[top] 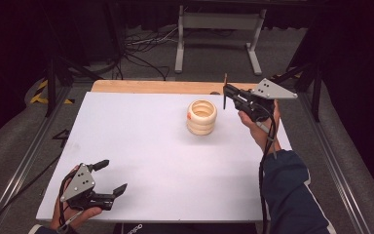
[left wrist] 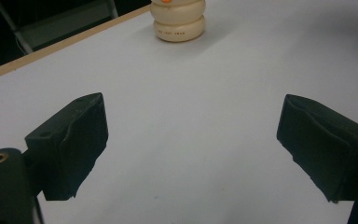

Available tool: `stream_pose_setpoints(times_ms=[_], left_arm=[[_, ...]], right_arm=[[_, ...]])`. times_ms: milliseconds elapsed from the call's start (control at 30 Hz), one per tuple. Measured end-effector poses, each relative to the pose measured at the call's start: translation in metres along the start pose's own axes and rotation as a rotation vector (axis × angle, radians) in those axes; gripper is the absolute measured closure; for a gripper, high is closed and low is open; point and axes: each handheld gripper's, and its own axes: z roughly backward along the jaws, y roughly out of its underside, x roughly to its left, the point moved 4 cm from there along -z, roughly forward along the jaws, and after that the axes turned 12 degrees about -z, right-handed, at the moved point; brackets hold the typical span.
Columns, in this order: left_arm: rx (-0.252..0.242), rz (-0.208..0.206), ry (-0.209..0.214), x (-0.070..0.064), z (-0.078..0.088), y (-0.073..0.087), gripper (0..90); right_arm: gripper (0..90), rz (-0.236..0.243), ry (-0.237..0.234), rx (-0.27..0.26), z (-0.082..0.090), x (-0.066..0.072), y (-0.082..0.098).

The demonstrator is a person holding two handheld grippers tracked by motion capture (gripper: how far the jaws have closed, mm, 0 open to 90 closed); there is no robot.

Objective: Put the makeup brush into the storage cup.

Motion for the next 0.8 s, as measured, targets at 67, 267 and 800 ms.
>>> stream_pose_setpoints(times_ms=[67, 267, 800], left_arm=[[-0.004, 0.002, 0.001, 0.0, -0.001, 0.0, 9.4], [-0.012, 0.0, 0.007, 0.0, -0.001, -0.001, 9.5], [-0.018, 0.018, 0.02, -0.001, -0.001, 0.001, 9.6]], right_arm=[[84.5, 0.003, 0.014, -0.01, -0.002, -0.001, -0.002], [84.5, -0.01, 0.027, -0.025, -0.011, -0.004, -0.007], [84.5, -0.068, 0.064, -0.084, -0.038, -0.01, -0.01]])
